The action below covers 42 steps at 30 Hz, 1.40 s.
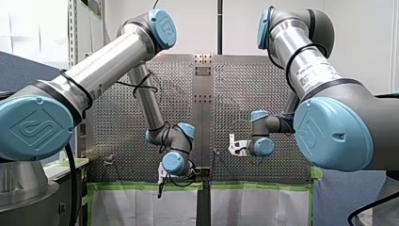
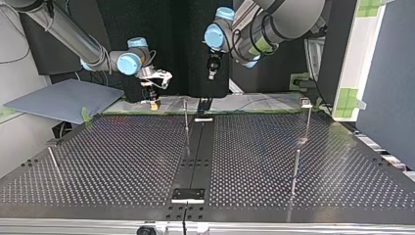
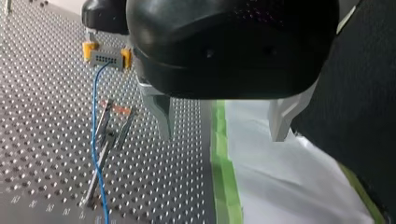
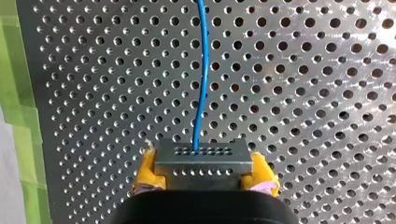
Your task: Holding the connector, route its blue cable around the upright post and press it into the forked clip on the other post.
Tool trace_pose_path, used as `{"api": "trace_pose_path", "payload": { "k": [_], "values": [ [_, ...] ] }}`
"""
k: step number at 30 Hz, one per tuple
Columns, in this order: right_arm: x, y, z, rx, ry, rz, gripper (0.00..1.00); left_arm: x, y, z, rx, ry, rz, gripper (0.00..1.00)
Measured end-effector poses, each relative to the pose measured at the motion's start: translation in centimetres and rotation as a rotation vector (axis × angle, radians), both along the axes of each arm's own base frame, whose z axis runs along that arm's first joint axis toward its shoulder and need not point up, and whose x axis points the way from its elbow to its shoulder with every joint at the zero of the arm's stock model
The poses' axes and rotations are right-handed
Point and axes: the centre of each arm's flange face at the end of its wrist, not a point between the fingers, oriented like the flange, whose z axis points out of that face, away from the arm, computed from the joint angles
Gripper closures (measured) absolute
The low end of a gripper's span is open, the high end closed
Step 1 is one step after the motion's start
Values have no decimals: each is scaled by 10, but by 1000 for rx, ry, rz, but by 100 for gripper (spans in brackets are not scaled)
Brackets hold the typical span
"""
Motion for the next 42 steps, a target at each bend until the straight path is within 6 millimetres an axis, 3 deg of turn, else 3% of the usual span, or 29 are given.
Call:
{"api": "trace_pose_path", "payload": {
  "k": [12, 20, 32, 42],
  "values": [
    [1, 1, 0, 2, 0, 5, 100, 4, 9, 2, 43, -15, 57, 0],
    [1, 1, 0, 5, 2, 6, 100, 16, 9, 19, 62, -82, 69, 0],
    [1, 2, 0, 5, 3, 7, 100, 25, -9, 27, -6, -136, -23, 0],
    [2, 2, 0, 6, 3, 8, 100, 39, -38, 41, -107, -161, -94, 0]
  ]
}}
